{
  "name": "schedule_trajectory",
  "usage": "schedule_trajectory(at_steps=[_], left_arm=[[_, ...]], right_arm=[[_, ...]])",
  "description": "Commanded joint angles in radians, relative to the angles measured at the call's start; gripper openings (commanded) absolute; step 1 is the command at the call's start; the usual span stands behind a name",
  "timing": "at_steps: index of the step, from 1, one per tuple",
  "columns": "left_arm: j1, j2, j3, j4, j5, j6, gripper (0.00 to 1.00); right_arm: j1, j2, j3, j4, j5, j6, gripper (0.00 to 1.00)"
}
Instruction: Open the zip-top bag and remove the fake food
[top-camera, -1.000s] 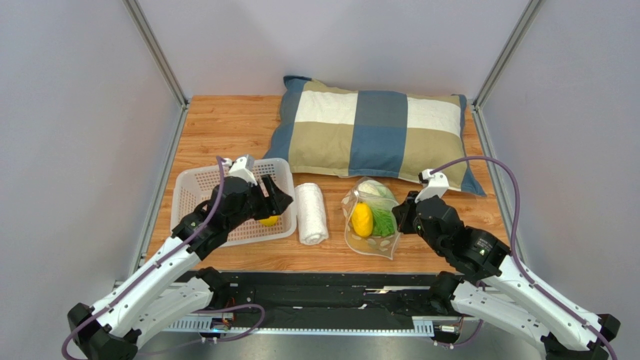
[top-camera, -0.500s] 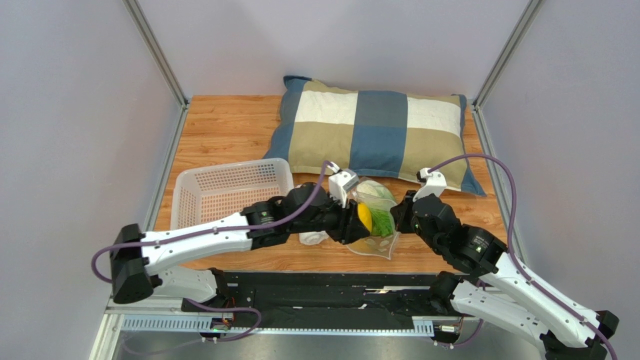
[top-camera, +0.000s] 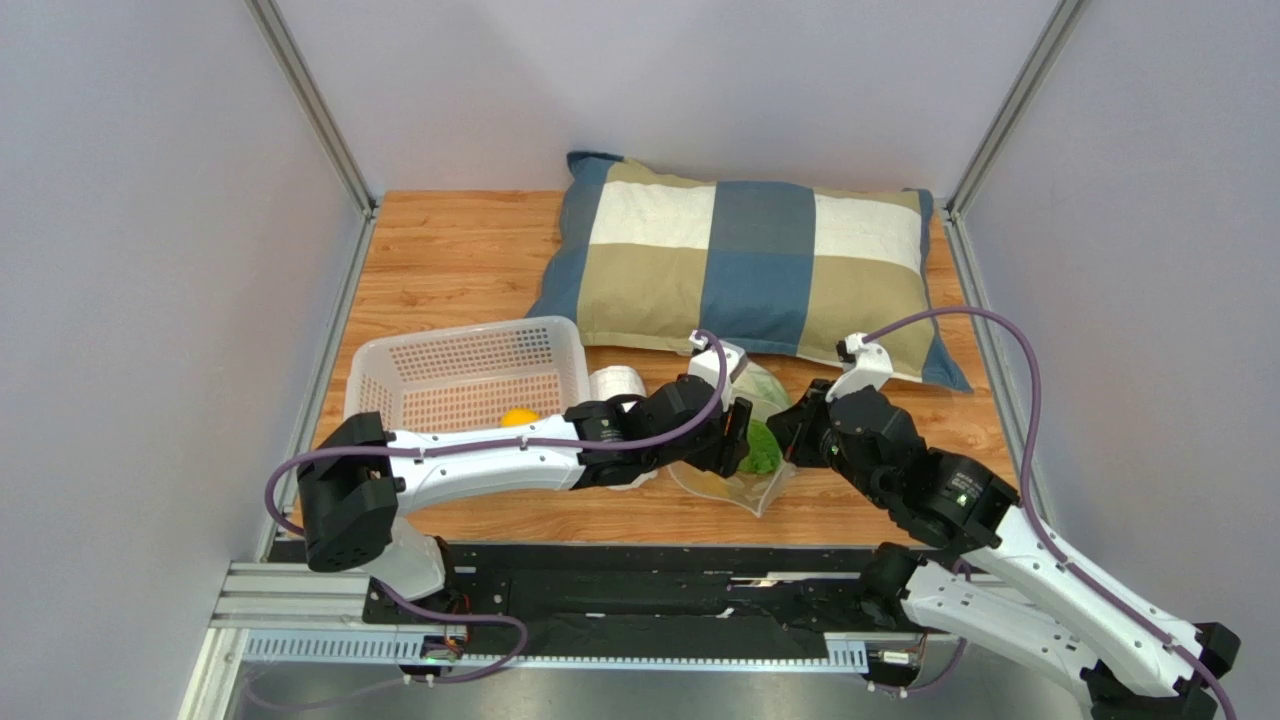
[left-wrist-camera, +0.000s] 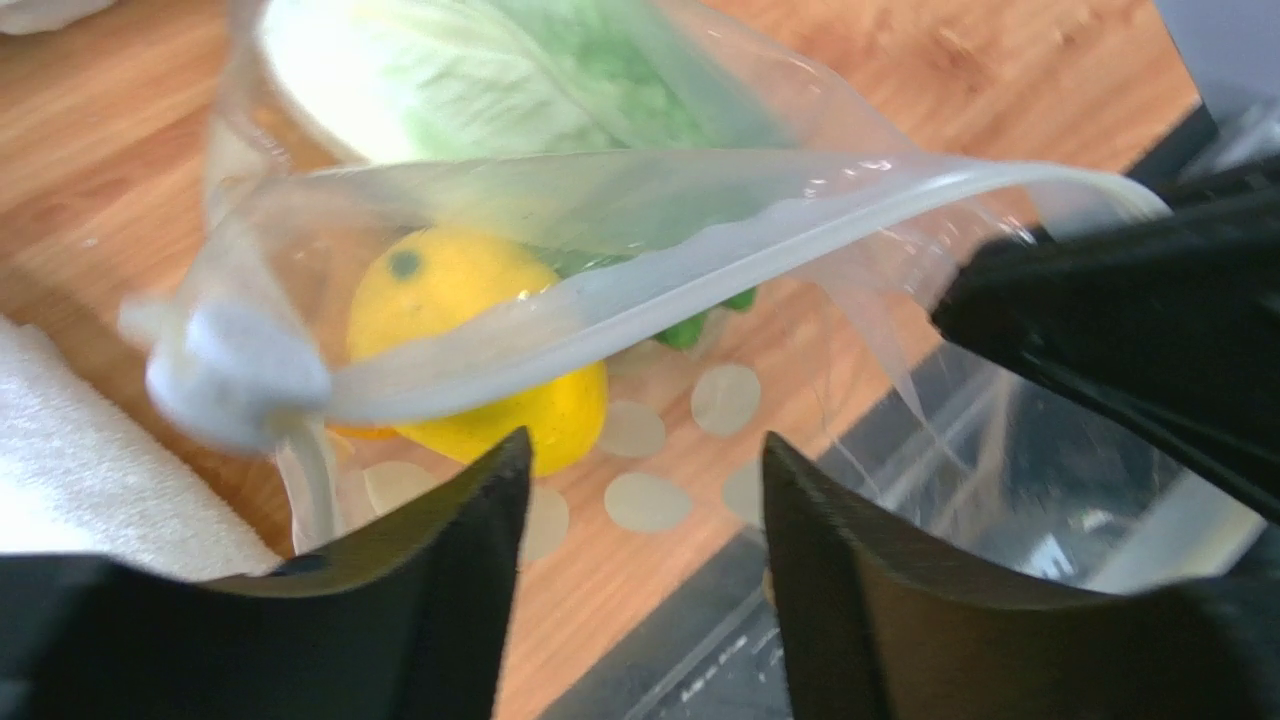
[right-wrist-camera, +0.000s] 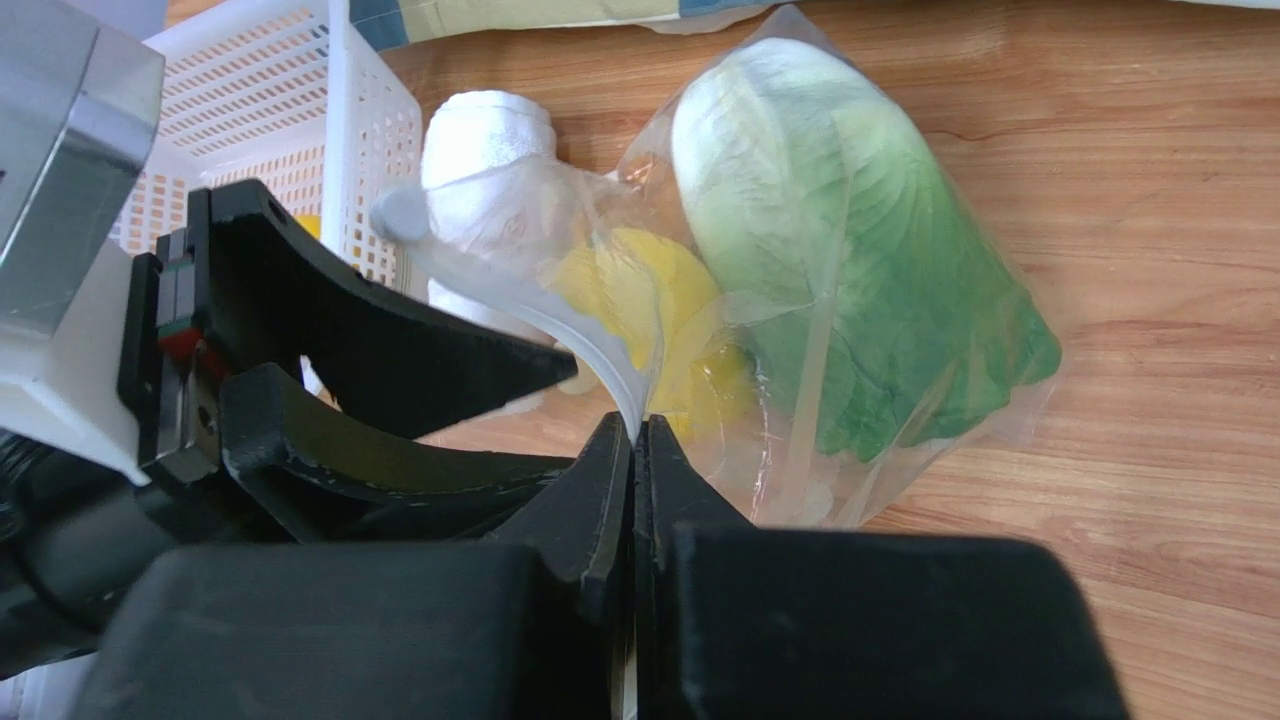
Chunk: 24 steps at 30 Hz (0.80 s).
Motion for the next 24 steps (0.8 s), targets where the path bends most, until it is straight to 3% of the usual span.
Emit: schedule_trajectory(at_steps=[1,4,10,14,24], left_arm=[[-0.012,0.013,-0.004,-0.009,-0.177,-0.005,0.69],[-0.012,0.053,0.007,-0.026,-0.217,-0.022,0.80],[-0.007,0.125,0.029,-0.040,-0.335,-0.042,0.87],[-0.003,0.168,0.039,0.045,-0.337,0.010,0.86],[0.006,0.173,0.029,0.203,-0.222,0.033,0.73]], right_arm=[[0.007,-0.018,0.048,0.060,-0.004,0.024,0.00],[0.009,-0.018,0.048,0.071,-0.013,0.024,0.00],[0.024,-0.018,0.049,0.074,-0.017,0.035,0.00],[0.032,-0.021,0.040,0.086,-0.017,0.038,0.00],[0.049,-0.023,0.034,0.098,-0.014,0.037,0.00]])
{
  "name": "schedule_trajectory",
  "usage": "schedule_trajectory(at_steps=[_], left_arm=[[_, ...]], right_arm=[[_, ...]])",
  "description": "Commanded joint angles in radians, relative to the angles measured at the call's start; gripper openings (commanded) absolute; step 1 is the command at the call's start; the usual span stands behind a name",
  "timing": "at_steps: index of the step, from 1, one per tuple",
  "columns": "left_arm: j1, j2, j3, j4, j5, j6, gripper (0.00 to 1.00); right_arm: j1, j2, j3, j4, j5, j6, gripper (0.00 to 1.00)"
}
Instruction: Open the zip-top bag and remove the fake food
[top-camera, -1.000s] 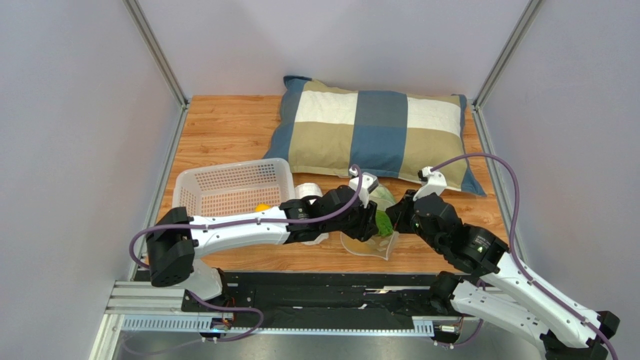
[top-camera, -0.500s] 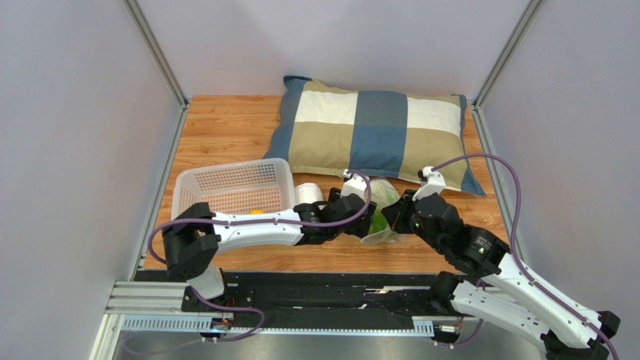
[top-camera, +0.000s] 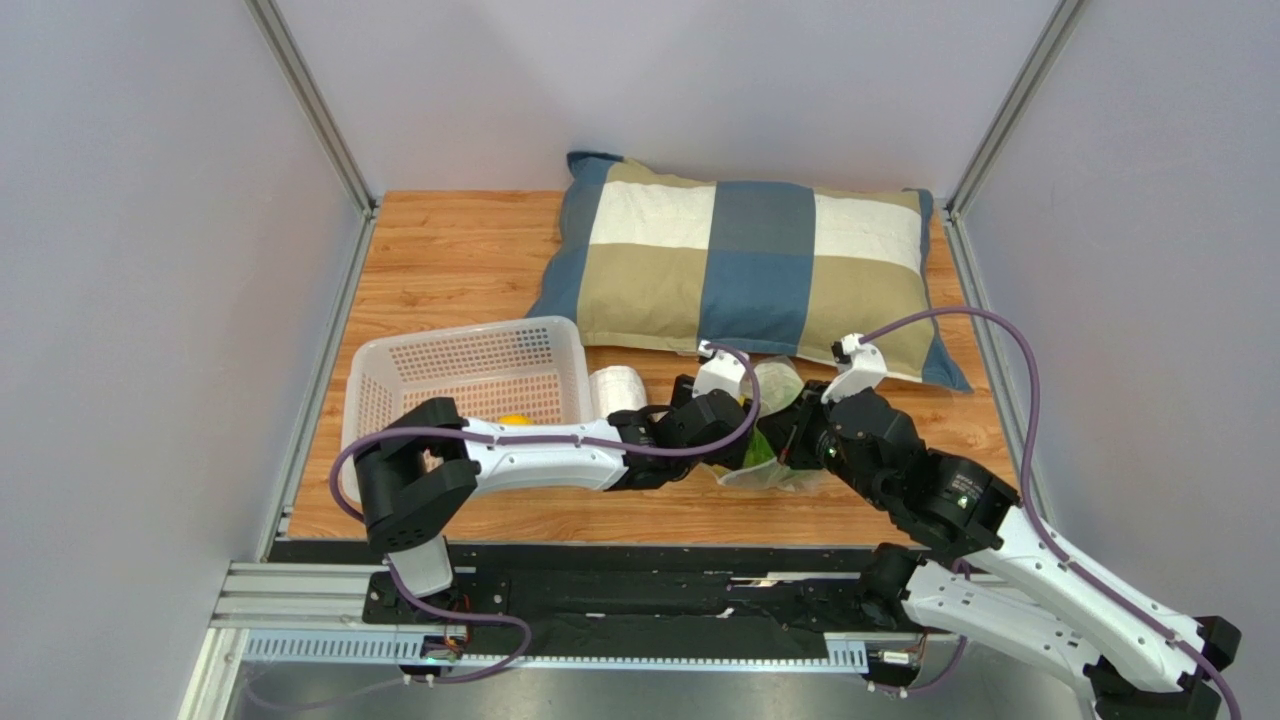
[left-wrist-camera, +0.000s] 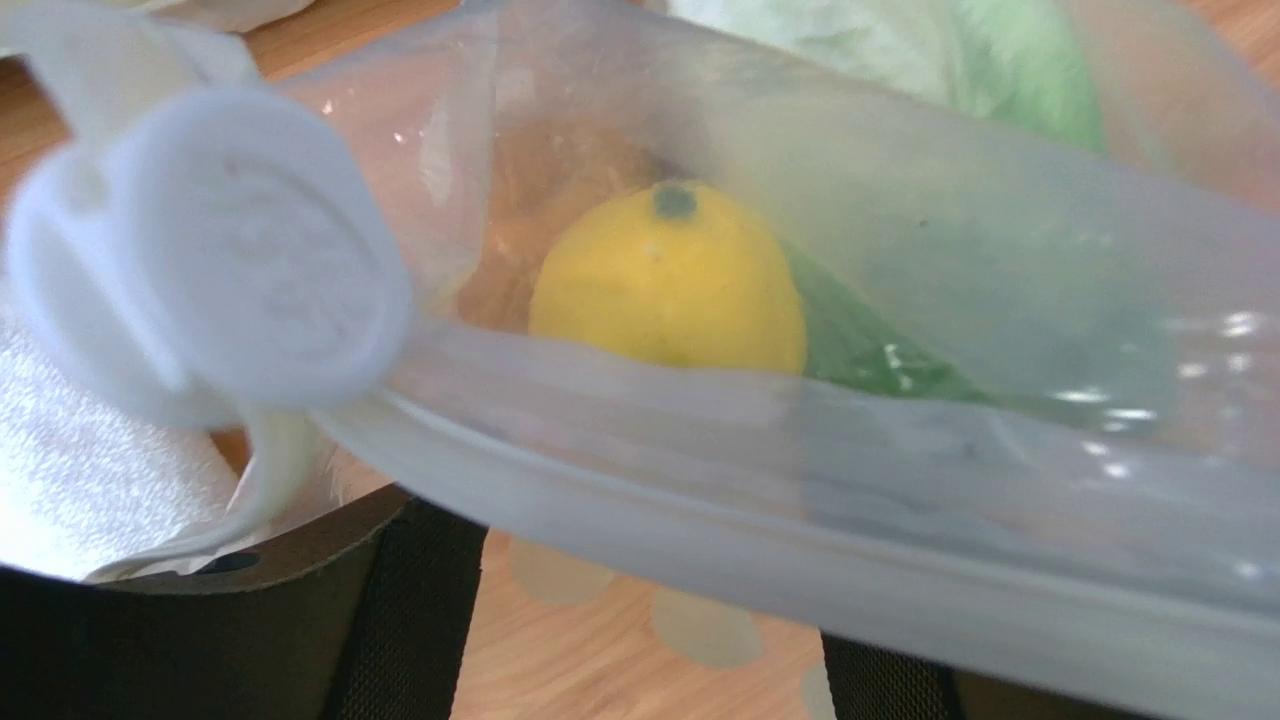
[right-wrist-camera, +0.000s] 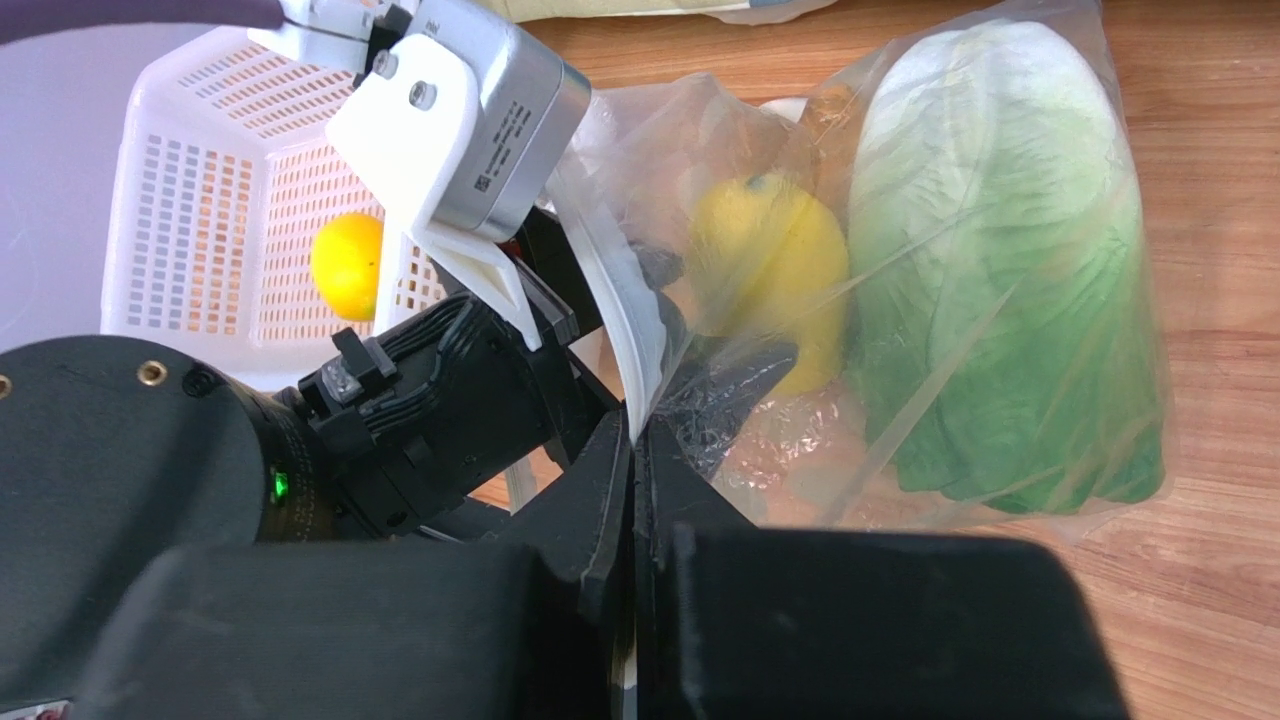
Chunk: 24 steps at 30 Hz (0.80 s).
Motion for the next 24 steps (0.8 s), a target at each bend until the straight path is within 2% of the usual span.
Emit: schedule_trajectory(at_steps=[1,4,6,8,14,17,20,22,24], left_arm=[[0.006,-0.022,0.021,0.136,0.048,0.035,0.70],[0.028,-0.028,0.011,0.172,0.102,0.017,0.72],[0.069,-0.016,0.014,0.176,0.186,-0.021,0.74],[0.086,0.001,0.021,0.162,0.191,-0.058,0.73],[0.103,0.047,0.060,0.153,0.208,-0.038,0.67],[0.103,0.058,0.069,0.142,0.209,-0.028,0.59],[0.103,0.050,0.072,0.139,0.211,-0.005,0.43],[0.103,0.035,0.081,0.107,0.216,0.018,0.16],[0.102,-0.010,0.072,0.101,0.225,0.037,0.01]], right_arm=[[0.013,-0.018,0.030,0.063,0.011,0.013,0.00],[0.016,-0.018,0.032,0.068,0.011,0.011,0.00],[0.022,-0.015,0.033,0.072,0.011,0.010,0.00],[0.027,-0.012,0.033,0.079,0.010,0.011,0.00],[0.045,-0.003,0.032,0.085,0.019,0.011,0.00],[0.048,-0.001,0.030,0.089,0.023,0.007,0.00],[0.050,-0.001,0.030,0.077,0.037,0.007,0.00],[0.050,-0.003,0.026,0.068,0.054,0.005,0.00],[0.050,-0.003,0.027,0.039,0.094,0.002,0.00]])
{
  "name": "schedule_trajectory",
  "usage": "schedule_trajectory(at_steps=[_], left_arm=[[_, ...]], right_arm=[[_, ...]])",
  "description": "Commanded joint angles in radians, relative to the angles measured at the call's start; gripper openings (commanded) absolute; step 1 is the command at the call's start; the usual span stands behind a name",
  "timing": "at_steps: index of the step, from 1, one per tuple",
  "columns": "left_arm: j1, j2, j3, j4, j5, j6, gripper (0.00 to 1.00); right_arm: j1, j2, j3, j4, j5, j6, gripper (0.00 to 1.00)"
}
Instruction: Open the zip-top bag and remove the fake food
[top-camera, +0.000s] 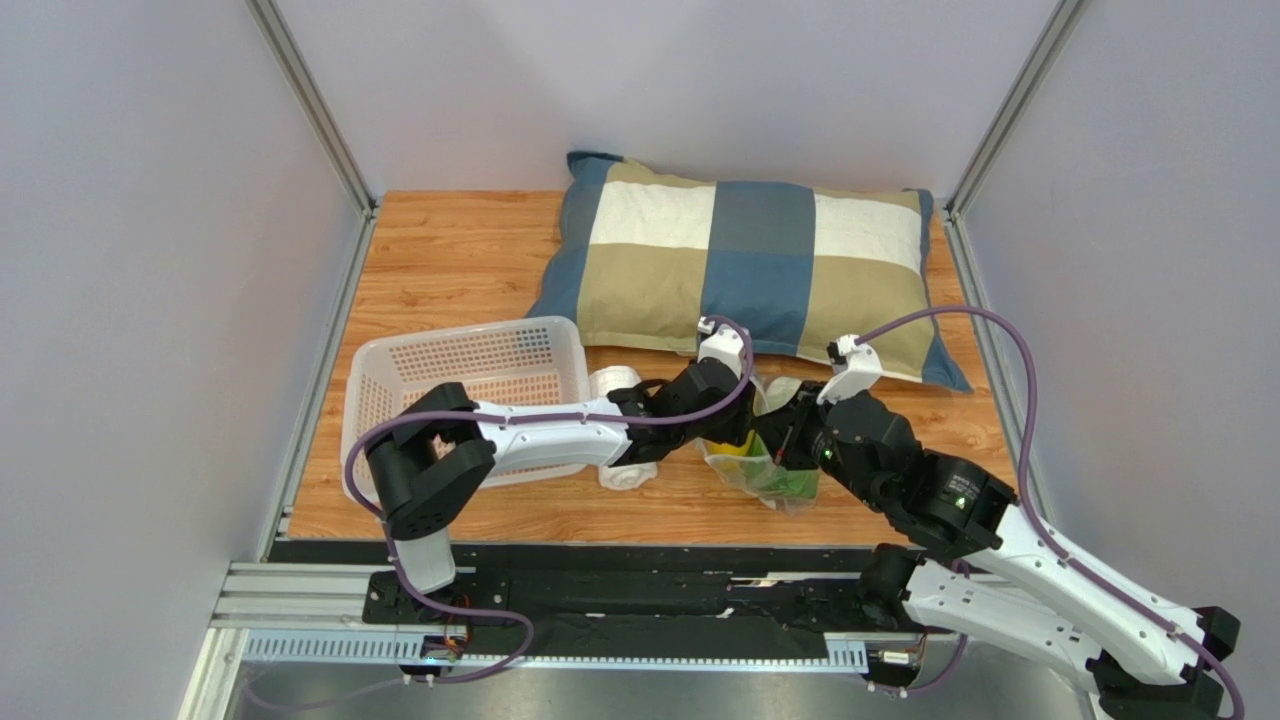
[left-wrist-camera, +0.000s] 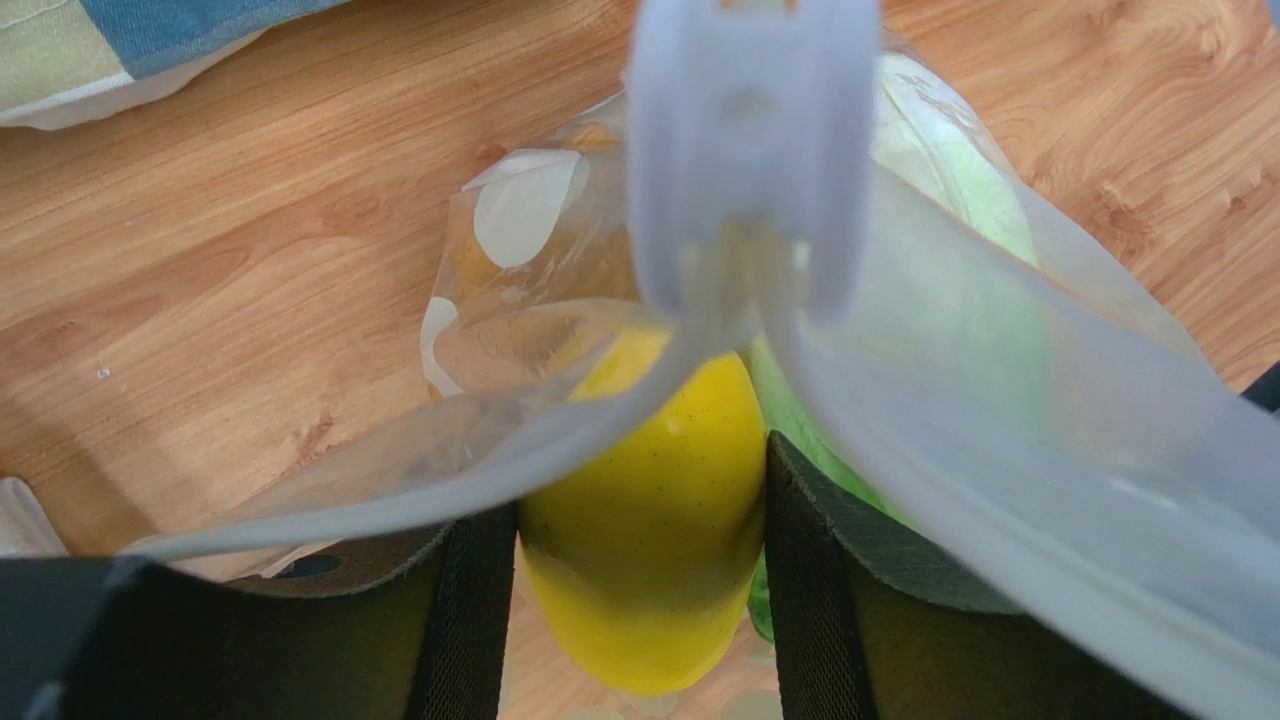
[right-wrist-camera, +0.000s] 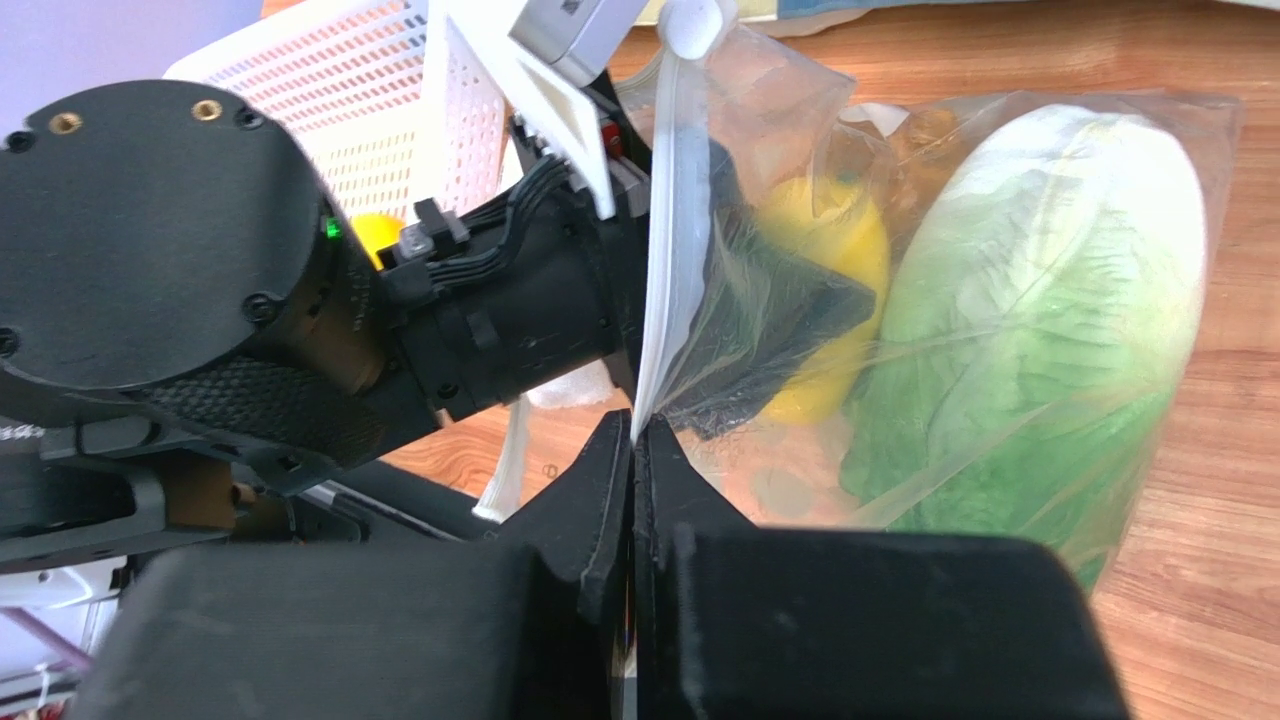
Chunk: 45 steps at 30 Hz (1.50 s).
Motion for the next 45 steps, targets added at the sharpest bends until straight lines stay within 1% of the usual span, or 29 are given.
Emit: schedule_trajectory(at_steps=[1,2,3,5,6,9,12,15,16,18,19,21,22,23,25,26,27,28,29,30,31,32,34,36,37,38,40,41,45], left_arm=[[-0.003,-0.088,0.026,-0.010,0.024,0.057,0.00],[-0.004,-0.131,0.000,-0.005,0.033,0.060,0.00],[-0.003,-0.154,-0.018,0.007,0.079,0.066,0.00],[-0.003,-0.225,-0.089,0.088,0.157,0.082,0.00],[-0.004,-0.246,-0.113,0.140,0.232,0.088,0.00],[-0.004,-0.314,-0.176,0.185,0.349,0.100,0.00],[-0.003,-0.386,-0.222,0.191,0.362,0.103,0.00],[0.002,-0.492,-0.265,0.165,0.314,0.103,0.00],[0.010,-0.560,-0.290,0.165,0.316,0.099,0.00],[0.048,-0.637,-0.316,0.157,0.334,0.083,0.00],[0.060,-0.724,-0.340,0.145,0.323,0.080,0.00],[0.086,-0.818,-0.357,0.090,0.236,0.086,0.00],[0.088,-0.910,-0.366,0.056,0.183,0.092,0.00],[0.089,-0.950,-0.368,0.017,0.033,0.095,0.00],[0.093,-1.056,-0.363,-0.144,-0.156,0.071,0.00],[0.099,-1.084,-0.360,-0.206,-0.353,0.012,0.00],[0.108,-1.105,-0.359,-0.332,-0.435,-0.022,0.00],[0.120,-1.131,-0.356,-0.385,-0.498,-0.047,0.00],[0.161,-1.138,-0.354,-0.434,-0.558,-0.081,0.00],[0.190,-1.138,-0.348,-0.528,-0.562,-0.096,0.00],[0.250,-1.123,-0.337,-0.566,-0.551,-0.105,0.00],[0.281,-1.110,-0.333,-0.614,-0.504,-0.110,0.00],[0.373,-1.055,-0.330,-0.637,-0.441,-0.106,0.00],[0.433,-1.011,-0.339,-0.642,-0.334,-0.112,0.00],[0.488,-0.965,-0.345,-0.633,-0.292,-0.113,0.00],[0.513,-0.945,-0.356,-0.583,-0.195,-0.115,0.00],[0.562,-0.888,-0.412,-0.480,-0.053,-0.089,0.00],[0.565,-0.869,-0.426,-0.411,0.028,-0.090,0.00],[0.565,-0.758,-0.437,-0.347,0.047,-0.110,0.00]], right_arm=[[0.008,-0.007,0.029,0.000,0.091,0.004,0.00],[0.008,-0.006,0.030,-0.025,0.128,0.006,0.00],[0.008,-0.007,0.033,-0.036,0.148,0.006,0.00],[0.006,-0.009,0.033,-0.053,0.188,0.007,0.00],[0.008,-0.007,0.032,-0.057,0.195,0.006,0.00],[0.008,0.007,0.024,-0.057,0.208,0.000,0.00],[0.008,0.028,0.020,-0.050,0.202,-0.007,0.00],[0.008,0.045,0.021,-0.047,0.195,-0.010,0.00],[0.008,0.047,0.020,-0.047,0.195,-0.011,0.00],[0.008,0.044,0.015,-0.045,0.197,-0.013,0.00],[0.008,0.040,0.014,-0.044,0.195,-0.014,0.00],[0.009,0.036,0.009,-0.042,0.198,-0.016,0.00],[0.008,0.033,0.007,-0.042,0.195,-0.014,0.00],[0.008,0.028,0.006,-0.042,0.195,-0.016,0.00],[0.008,0.028,0.006,-0.041,0.189,-0.016,0.00],[0.008,0.028,0.006,-0.037,0.189,-0.014,0.00],[0.008,0.028,0.006,-0.037,0.189,-0.017,0.00],[0.009,0.028,0.006,-0.036,0.185,-0.017,0.00],[0.008,0.027,0.006,-0.034,0.183,-0.016,0.00],[0.008,0.027,0.006,-0.033,0.182,-0.017,0.00],[0.008,0.028,0.004,-0.031,0.177,-0.017,0.00],[0.008,0.027,0.004,-0.031,0.176,-0.019,0.00],[0.008,0.027,0.001,-0.028,0.175,-0.019,0.00],[0.008,0.030,-0.002,-0.024,0.175,-0.019,0.00],[0.009,0.028,-0.003,-0.021,0.174,-0.020,0.00],[0.008,0.030,-0.002,-0.018,0.171,-0.022,0.00],[0.008,0.036,0.004,-0.017,0.165,-0.023,0.00],[0.008,0.039,0.013,-0.019,0.165,-0.028,0.00],[0.009,0.042,0.027,-0.033,0.160,-0.031,0.00]])
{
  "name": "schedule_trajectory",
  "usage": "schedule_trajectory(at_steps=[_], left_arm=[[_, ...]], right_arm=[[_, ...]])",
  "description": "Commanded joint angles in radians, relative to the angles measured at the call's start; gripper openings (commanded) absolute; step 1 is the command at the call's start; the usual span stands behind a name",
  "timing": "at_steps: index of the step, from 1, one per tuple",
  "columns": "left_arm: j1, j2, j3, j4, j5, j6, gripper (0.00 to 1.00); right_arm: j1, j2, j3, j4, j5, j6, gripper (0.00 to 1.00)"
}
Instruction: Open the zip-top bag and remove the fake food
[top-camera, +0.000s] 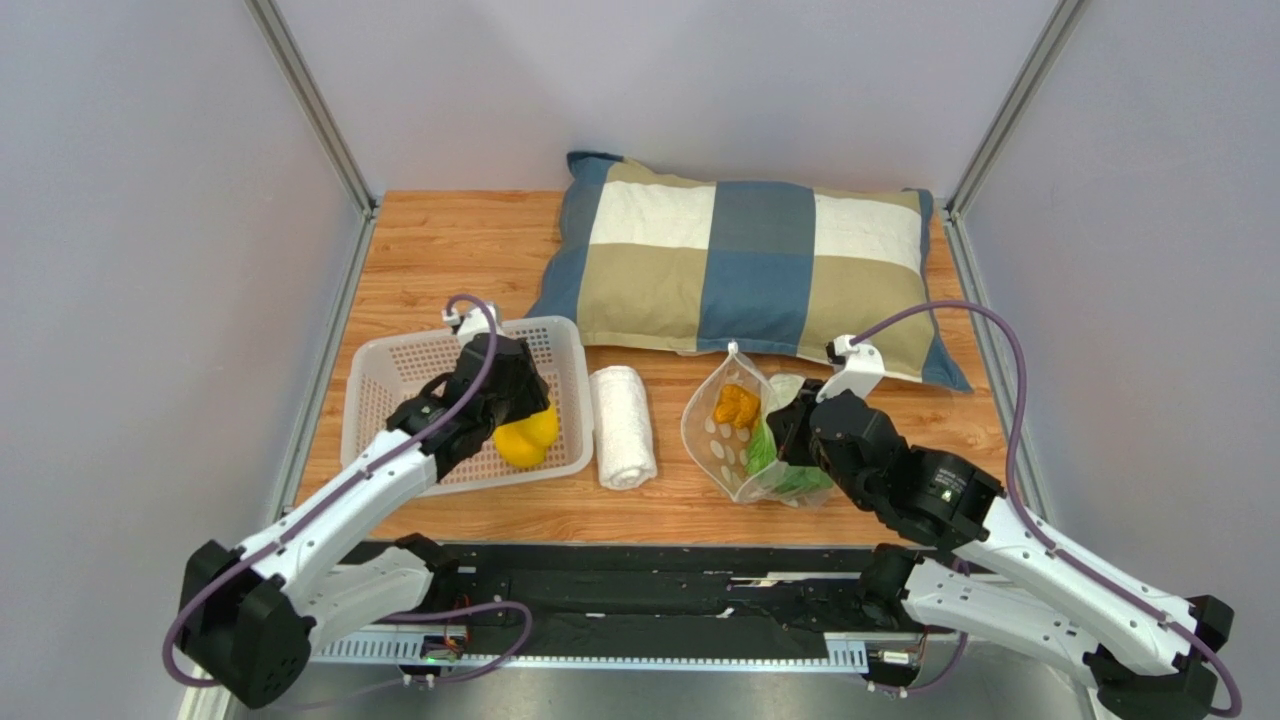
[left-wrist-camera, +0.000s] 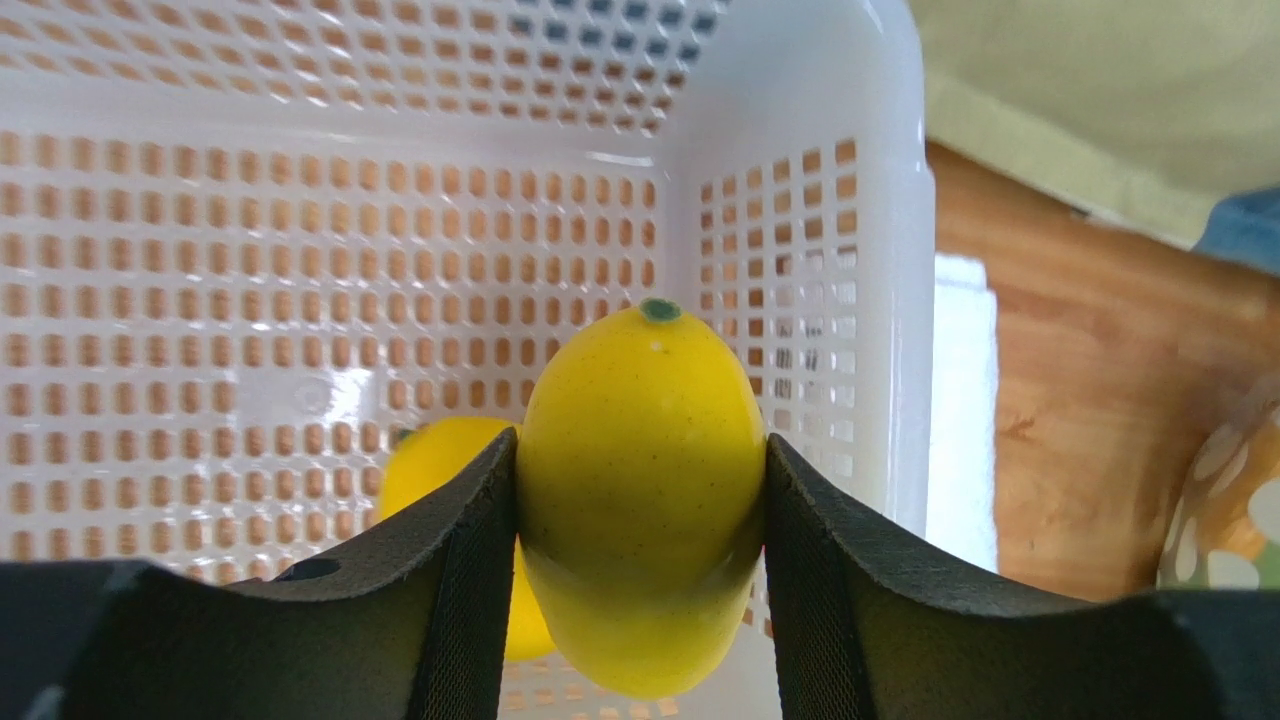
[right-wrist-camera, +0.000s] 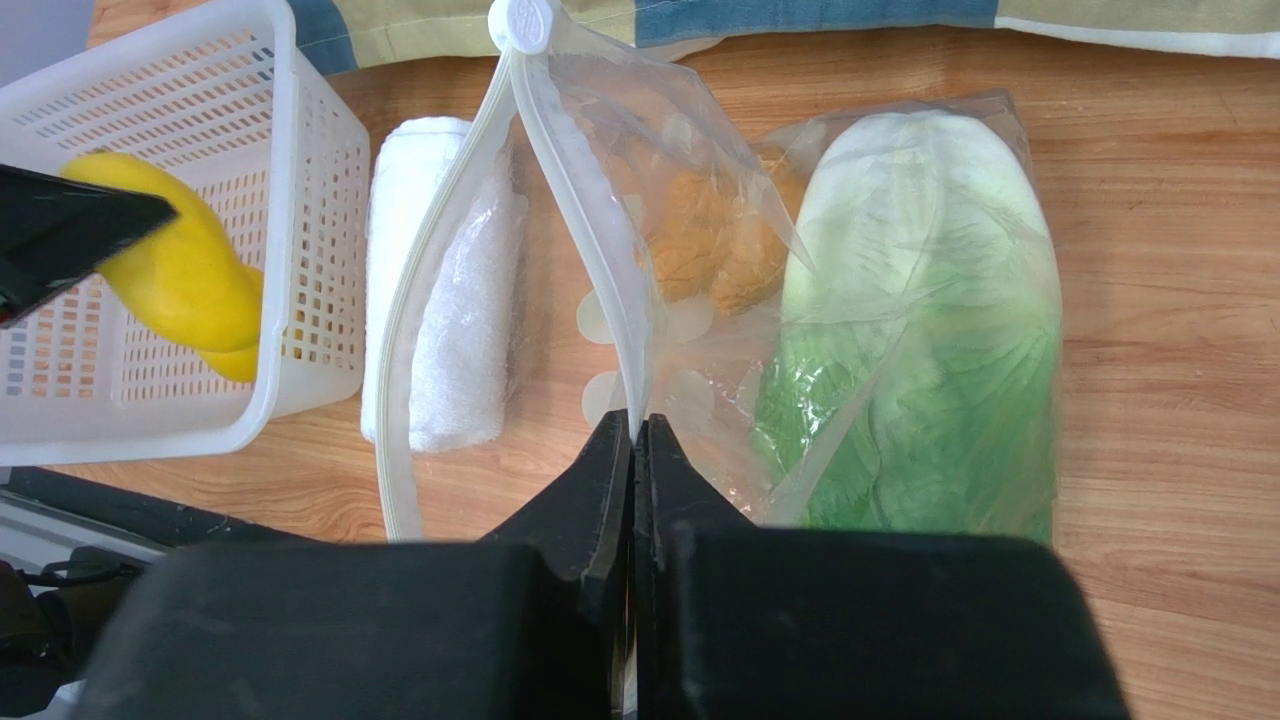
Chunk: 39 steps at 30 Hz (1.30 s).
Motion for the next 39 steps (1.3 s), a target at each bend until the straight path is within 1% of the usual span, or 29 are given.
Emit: schedule_trajectory(at_steps=[1,3,7,9,10,11,12,13,15,18,20,21,22,23,24,25,26,27,28,29,30,31,32,34,35,36,37,38,39], left_arm=[[0.003,0.121,0.008,0.129,0.135,-0.013,0.00],[0.005,0.200,0.026,0.109,0.109,-0.016,0.00],[0.008,0.292,0.040,0.066,0.077,-0.051,0.00],[0.008,0.303,0.042,0.046,0.063,-0.077,0.16],[0.008,0.298,0.038,0.037,0.055,-0.096,0.31],[0.008,0.286,0.032,0.034,0.054,-0.102,0.40],[0.008,0.256,0.022,0.034,0.054,-0.105,0.60],[0.008,0.237,0.019,0.034,0.055,-0.102,0.99],[0.008,0.178,0.018,0.023,0.057,-0.102,0.99],[0.008,0.095,0.022,0.021,0.110,-0.076,0.99],[0.005,0.050,0.019,0.072,0.222,-0.039,0.93],[-0.001,0.003,0.000,0.108,0.275,-0.025,0.90],[-0.009,-0.018,-0.015,0.215,0.403,-0.001,0.87],[-0.018,-0.037,-0.041,0.277,0.469,0.007,0.83],[-0.048,-0.057,-0.046,0.332,0.525,0.015,0.73],[-0.070,-0.061,-0.043,0.419,0.609,0.019,0.71],[-0.096,-0.047,-0.017,0.432,0.635,0.025,0.68],[-0.154,-0.033,0.006,0.461,0.649,0.038,0.65],[-0.183,-0.015,0.029,0.462,0.649,0.042,0.64],[-0.238,0.026,0.075,0.466,0.649,0.044,0.59],[-0.263,0.050,0.095,0.478,0.656,0.045,0.54],[-0.289,0.074,0.138,0.484,0.659,0.044,0.52],[-0.340,0.123,0.155,0.494,0.656,0.044,0.49],[-0.384,0.200,0.202,0.523,0.636,0.049,0.48],[-0.418,0.227,0.219,0.527,0.626,0.045,0.41],[-0.429,0.258,0.238,0.526,0.624,0.045,0.40],[-0.444,0.324,0.277,0.517,0.621,0.045,0.38],[-0.449,0.358,0.299,0.482,0.609,0.044,0.31],[-0.451,0.392,0.322,0.463,0.604,0.045,0.28]], right_arm=[[0.004,-0.002,0.030,0.018,0.011,-0.014,0.00],[0.004,-0.007,0.030,0.016,0.012,-0.017,0.00],[0.004,-0.007,0.036,0.016,0.018,-0.020,0.00],[0.002,-0.001,0.044,0.018,0.012,-0.025,0.00],[0.004,0.001,0.045,0.016,0.009,-0.028,0.00],[0.004,0.005,0.047,0.018,0.008,-0.028,0.00],[0.004,0.007,0.048,0.018,0.003,-0.030,0.00],[0.004,0.010,0.050,0.021,0.001,-0.031,0.00],[0.004,0.011,0.047,0.027,-0.002,-0.031,0.00],[0.004,0.008,0.038,0.039,-0.008,-0.031,0.00],[0.004,0.012,0.033,0.045,-0.009,-0.031,0.00],[0.004,0.015,0.033,0.045,-0.009,-0.030,0.00],[0.004,0.013,0.033,0.049,-0.012,-0.030,0.00],[0.004,0.016,0.033,0.050,-0.011,-0.030,0.00],[0.005,0.016,0.032,0.053,-0.015,-0.028,0.00],[0.004,0.019,0.032,0.055,-0.017,-0.028,0.00],[0.004,0.019,0.032,0.055,-0.017,-0.027,0.00],[0.004,0.021,0.030,0.056,-0.019,-0.027,0.00],[0.004,0.022,0.028,0.058,-0.022,-0.025,0.00],[0.004,0.022,0.027,0.064,-0.020,-0.024,0.00],[0.004,0.022,0.025,0.064,-0.022,-0.020,0.00],[0.004,0.022,0.025,0.067,-0.023,-0.019,0.00],[0.005,0.022,0.025,0.073,-0.028,-0.016,0.00],[0.004,0.019,0.027,0.076,-0.037,-0.011,0.00],[0.007,0.019,0.032,0.082,-0.046,-0.007,0.00],[0.005,0.018,0.033,0.085,-0.052,-0.007,0.00],[0.007,0.013,0.035,0.090,-0.057,-0.004,0.00],[0.010,0.010,0.036,0.093,-0.064,-0.001,0.00],[0.011,0.007,0.036,0.095,-0.068,0.001,0.00]])
